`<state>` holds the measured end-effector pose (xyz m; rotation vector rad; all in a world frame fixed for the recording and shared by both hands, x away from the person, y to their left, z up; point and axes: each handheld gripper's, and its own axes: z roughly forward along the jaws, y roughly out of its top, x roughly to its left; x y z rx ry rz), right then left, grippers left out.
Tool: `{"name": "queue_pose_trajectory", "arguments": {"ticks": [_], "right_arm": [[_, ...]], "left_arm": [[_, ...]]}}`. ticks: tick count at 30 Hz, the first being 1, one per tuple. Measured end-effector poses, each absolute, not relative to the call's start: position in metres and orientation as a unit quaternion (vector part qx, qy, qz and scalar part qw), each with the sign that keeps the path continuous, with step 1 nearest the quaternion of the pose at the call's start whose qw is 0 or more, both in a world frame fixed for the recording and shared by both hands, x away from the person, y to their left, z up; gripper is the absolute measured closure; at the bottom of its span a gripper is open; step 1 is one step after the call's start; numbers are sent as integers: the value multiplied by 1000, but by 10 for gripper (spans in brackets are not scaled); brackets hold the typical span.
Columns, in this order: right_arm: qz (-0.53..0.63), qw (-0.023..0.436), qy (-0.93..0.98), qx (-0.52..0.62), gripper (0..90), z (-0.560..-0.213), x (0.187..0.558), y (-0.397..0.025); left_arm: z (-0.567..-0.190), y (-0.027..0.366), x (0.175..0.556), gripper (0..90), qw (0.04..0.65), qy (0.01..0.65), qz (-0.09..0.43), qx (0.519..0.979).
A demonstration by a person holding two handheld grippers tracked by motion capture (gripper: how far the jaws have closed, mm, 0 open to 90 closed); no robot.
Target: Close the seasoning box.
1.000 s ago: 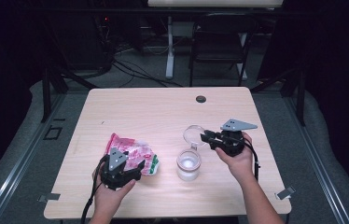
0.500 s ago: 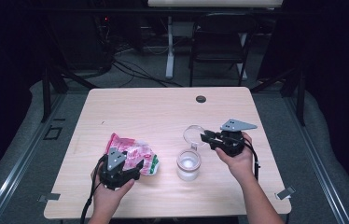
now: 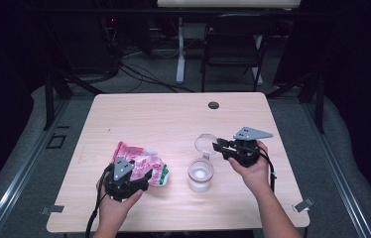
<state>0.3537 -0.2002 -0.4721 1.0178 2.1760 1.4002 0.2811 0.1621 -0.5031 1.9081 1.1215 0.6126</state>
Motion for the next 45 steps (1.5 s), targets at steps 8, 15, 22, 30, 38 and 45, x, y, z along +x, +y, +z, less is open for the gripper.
{"name": "queue_pose_trajectory", "arguments": {"ticks": [8, 15, 22, 30, 38, 45], "right_arm": [[499, 180, 772, 350, 687, -470, 351, -196], [497, 183, 777, 341, 667, -468, 347, -193], [493, 189, 780, 335, 651, -466, 343, -190], [492, 193, 784, 325, 620, -466, 338, -185], [487, 201, 794, 303, 570, -465, 328, -178], [472, 220, 806, 281, 535, -465, 318, -168]], "left_arm": [[-502, 162, 281, 311, 411, 445, 243, 758], [-502, 162, 282, 311, 415, 445, 244, 755], [-500, 161, 283, 311, 414, 441, 243, 758], [-499, 160, 284, 311, 415, 440, 243, 758], [-499, 155, 288, 312, 419, 432, 239, 762], [-500, 150, 292, 312, 422, 427, 233, 765]]}}
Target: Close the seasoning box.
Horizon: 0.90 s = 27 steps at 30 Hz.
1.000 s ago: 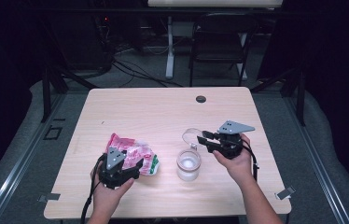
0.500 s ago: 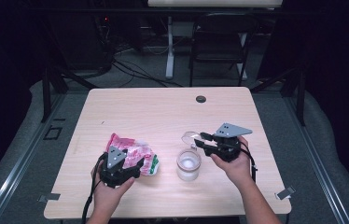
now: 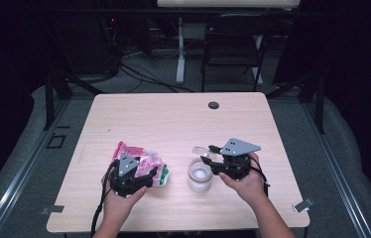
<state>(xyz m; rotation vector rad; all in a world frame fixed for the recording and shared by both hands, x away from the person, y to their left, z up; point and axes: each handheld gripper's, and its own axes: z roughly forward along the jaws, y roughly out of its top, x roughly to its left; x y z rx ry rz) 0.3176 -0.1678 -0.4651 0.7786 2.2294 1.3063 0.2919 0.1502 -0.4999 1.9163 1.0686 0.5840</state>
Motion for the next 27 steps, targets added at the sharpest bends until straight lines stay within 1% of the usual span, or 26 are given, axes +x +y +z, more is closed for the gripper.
{"name": "queue_pose_trajectory", "arguments": {"ticks": [8, 15, 21, 24, 27], "right_arm": [[454, 237, 818, 262, 493, -471, 308, -158], [433, 260, 828, 242, 485, -474, 301, -152], [431, 261, 831, 235, 465, -476, 299, -151], [445, 240, 833, 226, 491, -476, 297, -150], [436, 244, 838, 221, 491, -477, 296, -147]], "left_arm": [[-501, 143, 297, 313, 422, 417, 227, 772], [-501, 138, 299, 313, 423, 412, 223, 775], [-502, 137, 300, 313, 426, 412, 223, 774], [-502, 136, 300, 313, 426, 411, 221, 775], [-502, 136, 301, 313, 424, 408, 222, 777]]}}
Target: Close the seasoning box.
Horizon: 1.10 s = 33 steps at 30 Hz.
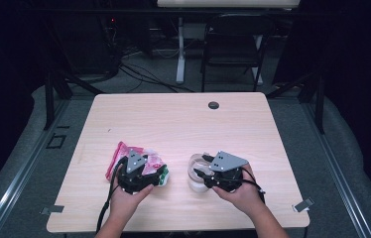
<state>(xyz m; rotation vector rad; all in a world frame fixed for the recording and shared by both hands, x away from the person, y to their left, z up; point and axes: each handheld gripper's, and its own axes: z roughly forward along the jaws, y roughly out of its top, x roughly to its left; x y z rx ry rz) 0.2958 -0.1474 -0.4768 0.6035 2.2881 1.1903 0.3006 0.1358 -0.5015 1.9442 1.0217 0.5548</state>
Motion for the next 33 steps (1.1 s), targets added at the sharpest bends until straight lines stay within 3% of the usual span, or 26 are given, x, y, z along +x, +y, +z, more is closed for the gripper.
{"name": "queue_pose_trajectory", "arguments": {"ticks": [33], "right_arm": [[461, 209, 825, 249, 477, -467, 299, -161]], "left_arm": [[-495, 148, 303, 313, 433, 423, 228, 763]]}}
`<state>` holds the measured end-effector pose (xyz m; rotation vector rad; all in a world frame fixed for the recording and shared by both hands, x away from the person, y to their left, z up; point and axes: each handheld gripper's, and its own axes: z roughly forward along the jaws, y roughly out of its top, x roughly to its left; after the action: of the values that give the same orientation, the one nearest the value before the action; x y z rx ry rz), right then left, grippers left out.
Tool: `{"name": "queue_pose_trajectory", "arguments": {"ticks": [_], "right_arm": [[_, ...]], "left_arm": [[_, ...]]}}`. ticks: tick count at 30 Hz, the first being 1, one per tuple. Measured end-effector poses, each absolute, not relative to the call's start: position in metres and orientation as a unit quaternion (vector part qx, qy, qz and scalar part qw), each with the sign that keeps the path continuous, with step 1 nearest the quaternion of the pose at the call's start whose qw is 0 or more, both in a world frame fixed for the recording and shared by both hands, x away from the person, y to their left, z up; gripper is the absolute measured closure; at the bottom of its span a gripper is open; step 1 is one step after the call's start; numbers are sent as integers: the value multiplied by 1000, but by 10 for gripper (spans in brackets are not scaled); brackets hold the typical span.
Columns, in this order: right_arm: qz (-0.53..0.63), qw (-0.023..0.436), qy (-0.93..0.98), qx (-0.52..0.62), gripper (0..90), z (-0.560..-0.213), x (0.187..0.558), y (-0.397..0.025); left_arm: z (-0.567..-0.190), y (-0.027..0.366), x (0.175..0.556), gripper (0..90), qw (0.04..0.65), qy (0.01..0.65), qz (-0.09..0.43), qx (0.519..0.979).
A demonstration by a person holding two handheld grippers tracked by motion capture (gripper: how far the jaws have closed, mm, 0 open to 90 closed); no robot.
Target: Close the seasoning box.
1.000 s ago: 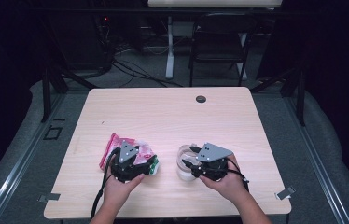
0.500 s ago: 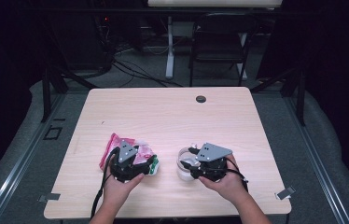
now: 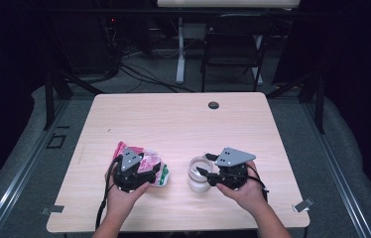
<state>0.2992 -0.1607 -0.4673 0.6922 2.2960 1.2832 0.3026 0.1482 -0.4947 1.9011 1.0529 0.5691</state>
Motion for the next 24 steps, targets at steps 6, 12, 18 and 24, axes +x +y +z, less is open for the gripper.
{"name": "queue_pose_trajectory", "arguments": {"ticks": [6, 12, 18, 24], "right_arm": [[473, 212, 806, 286, 477, -462, 305, -182], [477, 220, 784, 332, 472, -465, 312, -203], [469, 218, 769, 376, 472, -476, 321, -216], [454, 211, 762, 410, 472, -491, 329, -225]], "left_arm": [[-491, 160, 306, 317, 437, 438, 228, 751], [-493, 169, 312, 320, 434, 450, 228, 746], [-501, 178, 318, 332, 430, 466, 225, 740], [-507, 185, 322, 351, 424, 478, 228, 735]]}}
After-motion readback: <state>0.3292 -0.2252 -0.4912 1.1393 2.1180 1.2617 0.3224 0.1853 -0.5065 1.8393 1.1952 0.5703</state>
